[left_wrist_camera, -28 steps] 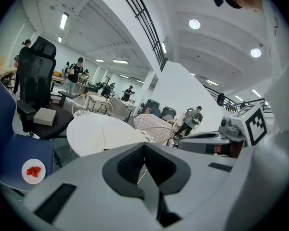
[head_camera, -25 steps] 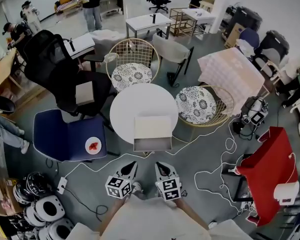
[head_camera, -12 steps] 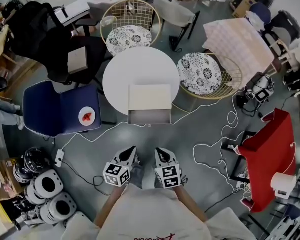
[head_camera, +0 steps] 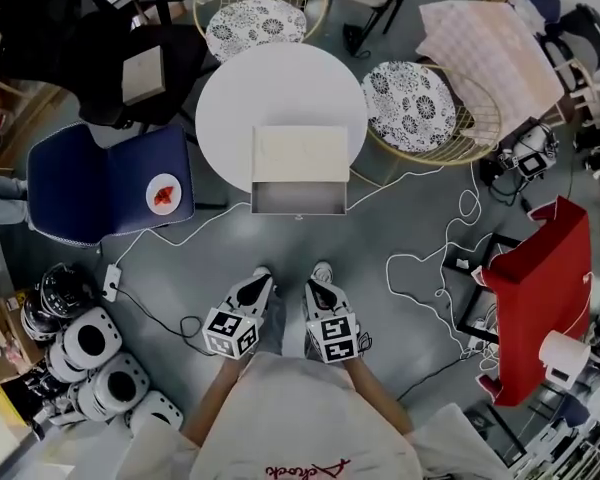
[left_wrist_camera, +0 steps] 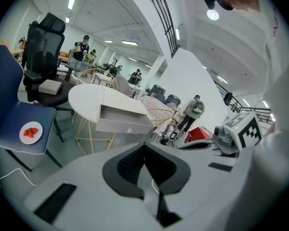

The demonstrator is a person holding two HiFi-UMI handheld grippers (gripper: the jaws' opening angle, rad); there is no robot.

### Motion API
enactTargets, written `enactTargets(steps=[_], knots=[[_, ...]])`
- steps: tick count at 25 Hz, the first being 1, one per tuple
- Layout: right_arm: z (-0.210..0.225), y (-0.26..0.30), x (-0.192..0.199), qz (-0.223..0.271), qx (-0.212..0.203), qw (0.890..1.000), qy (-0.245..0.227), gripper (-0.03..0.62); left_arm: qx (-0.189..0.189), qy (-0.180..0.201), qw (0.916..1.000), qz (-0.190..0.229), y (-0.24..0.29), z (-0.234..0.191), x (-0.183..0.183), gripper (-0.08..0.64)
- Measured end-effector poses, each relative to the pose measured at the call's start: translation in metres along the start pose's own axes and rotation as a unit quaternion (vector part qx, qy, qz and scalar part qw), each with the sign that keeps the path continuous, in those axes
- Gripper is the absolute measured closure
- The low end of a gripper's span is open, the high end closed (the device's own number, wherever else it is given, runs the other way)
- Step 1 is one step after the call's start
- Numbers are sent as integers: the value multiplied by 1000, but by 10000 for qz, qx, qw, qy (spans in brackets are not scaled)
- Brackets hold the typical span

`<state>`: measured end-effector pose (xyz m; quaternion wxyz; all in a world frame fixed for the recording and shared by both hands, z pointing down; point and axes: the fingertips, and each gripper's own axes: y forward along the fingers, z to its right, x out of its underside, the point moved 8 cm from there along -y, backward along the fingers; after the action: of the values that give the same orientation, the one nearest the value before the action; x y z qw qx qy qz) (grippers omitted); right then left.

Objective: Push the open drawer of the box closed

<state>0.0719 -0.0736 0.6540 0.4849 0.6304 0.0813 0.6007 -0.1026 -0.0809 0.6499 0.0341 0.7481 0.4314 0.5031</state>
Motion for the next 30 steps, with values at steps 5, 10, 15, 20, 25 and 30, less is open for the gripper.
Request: enactTargets(steps=[5,10,15,20,25,30], knots=[[0,5,4,110,-408,9990,151,464,7,38,10000,6,2,-3,-1,548],[7,10,10,-82,-322,9994,101,430,-28,-4,10000,10,3,-4,1,548],[14,29,12,-118,-342,9993,138,430,-73,-5,10000,21,-1,-4,2,548],[29,61,1,-124,-190,9996,194,448,-135,-34,9999,23,-7,-5,3,548],[44,103,-15,-145,-31,9996,247,466,-236,-124,9996,32,-17,-12,5,548],[60,133,-31,-145,196,9990,378,466,-304,-159,9994,48,-23,-14,6,548]])
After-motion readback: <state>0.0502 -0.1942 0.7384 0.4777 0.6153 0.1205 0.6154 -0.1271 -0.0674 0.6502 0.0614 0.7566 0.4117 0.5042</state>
